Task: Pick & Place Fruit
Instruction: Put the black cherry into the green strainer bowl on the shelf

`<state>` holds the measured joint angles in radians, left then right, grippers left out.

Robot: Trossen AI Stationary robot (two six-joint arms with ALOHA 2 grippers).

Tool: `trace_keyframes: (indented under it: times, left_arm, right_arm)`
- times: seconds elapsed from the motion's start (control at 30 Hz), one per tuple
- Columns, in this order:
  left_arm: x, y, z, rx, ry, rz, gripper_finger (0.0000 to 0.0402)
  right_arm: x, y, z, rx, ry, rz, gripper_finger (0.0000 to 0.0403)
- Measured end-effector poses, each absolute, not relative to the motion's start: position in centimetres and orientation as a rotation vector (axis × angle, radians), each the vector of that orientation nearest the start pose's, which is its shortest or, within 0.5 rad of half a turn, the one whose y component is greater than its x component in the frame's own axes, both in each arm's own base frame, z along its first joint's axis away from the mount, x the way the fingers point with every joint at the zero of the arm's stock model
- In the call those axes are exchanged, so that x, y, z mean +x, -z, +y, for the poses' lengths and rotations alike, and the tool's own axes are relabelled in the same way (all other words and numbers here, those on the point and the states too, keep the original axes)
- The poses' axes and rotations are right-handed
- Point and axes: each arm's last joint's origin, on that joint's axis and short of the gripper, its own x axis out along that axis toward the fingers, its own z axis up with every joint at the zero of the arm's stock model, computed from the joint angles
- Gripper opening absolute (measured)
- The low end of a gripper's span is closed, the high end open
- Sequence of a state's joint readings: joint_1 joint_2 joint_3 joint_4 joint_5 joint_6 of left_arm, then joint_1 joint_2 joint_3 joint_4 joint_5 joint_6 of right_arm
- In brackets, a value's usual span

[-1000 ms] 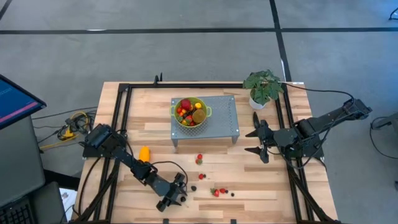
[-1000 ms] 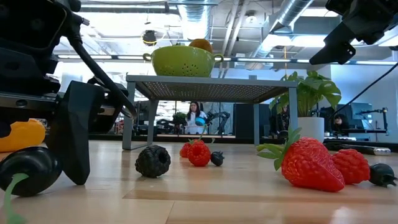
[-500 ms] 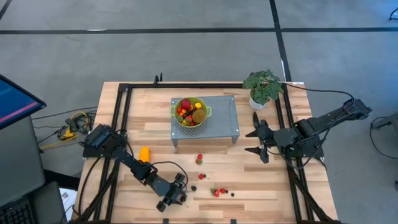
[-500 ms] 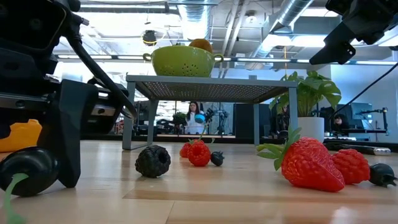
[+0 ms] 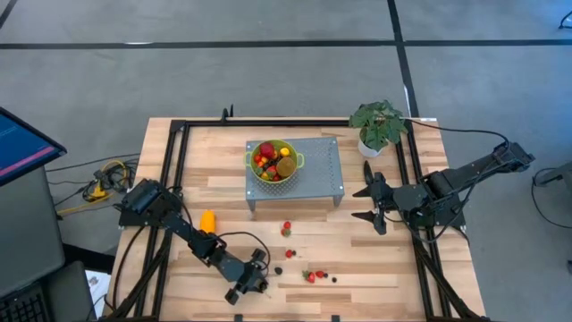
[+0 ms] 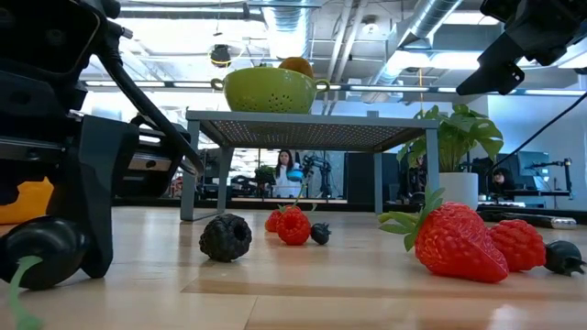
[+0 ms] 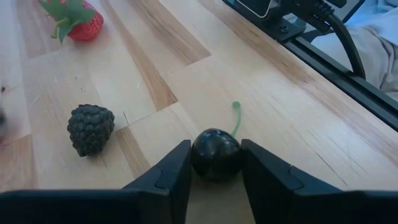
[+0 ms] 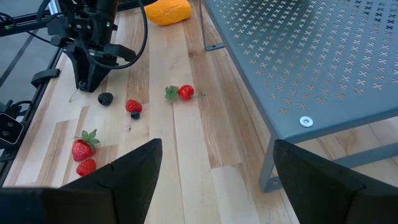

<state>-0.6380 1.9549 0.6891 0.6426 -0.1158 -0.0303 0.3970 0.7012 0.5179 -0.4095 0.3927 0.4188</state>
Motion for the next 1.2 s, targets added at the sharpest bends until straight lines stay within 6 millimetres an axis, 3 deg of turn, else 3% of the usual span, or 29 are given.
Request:
trace_keyframes:
  times: [0.57,0.7,0.9,1.2]
  left_arm:
    - [26.6,-7.7,-19.3,0.198,0.492,0.576,0.0126]
    - [27.1,-8.5,-19.4,0.164,0.479,0.476,0.0124]
    - [28.5,-12.8,-18.2,0.170,0.385,0.249,0.0123]
    - [28.6,-23.3,-12.3,0.148,0.154,-0.077,0.0122]
  right_arm:
    - [14.1,-23.5,4.7,0.180,0.109,0.536,0.0302]
    - [14.1,-23.5,4.7,0.180,0.110,0.536,0.0302]
    - [14.1,-23.6,4.7,0.181,0.110,0.535,0.0302]
    - [14.1,-23.5,4.7,0.180,0.110,0.535,0.0301]
